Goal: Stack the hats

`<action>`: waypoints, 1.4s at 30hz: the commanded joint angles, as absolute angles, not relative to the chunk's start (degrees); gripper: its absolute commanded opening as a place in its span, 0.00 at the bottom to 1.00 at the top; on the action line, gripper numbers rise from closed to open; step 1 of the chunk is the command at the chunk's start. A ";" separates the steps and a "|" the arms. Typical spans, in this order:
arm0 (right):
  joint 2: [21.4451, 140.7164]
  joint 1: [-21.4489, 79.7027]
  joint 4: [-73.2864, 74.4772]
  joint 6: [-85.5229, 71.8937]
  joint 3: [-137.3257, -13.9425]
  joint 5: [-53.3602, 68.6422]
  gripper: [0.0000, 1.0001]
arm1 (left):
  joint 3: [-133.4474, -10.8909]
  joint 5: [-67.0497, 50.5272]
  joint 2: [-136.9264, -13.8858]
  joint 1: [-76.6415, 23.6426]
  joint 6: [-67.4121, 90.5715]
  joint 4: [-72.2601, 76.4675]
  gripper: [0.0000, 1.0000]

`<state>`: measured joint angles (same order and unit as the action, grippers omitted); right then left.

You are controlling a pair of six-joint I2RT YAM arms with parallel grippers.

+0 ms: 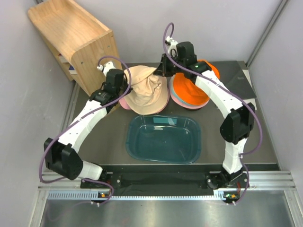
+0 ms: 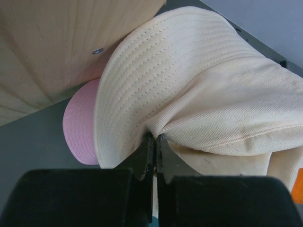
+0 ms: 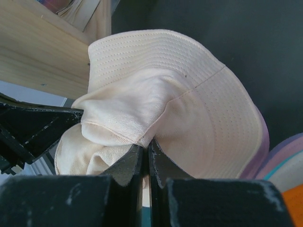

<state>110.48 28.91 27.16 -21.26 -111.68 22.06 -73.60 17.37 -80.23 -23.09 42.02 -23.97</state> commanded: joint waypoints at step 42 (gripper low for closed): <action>100.47 25.05 22.94 -20.21 -106.97 17.41 0.68 | -79.63 7.82 -80.52 -23.38 38.06 -26.89 0.68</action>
<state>108.20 25.30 24.08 -20.14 -106.41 16.58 -76.14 8.78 -85.84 -23.18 39.05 -23.97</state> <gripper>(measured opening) 0.660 0.655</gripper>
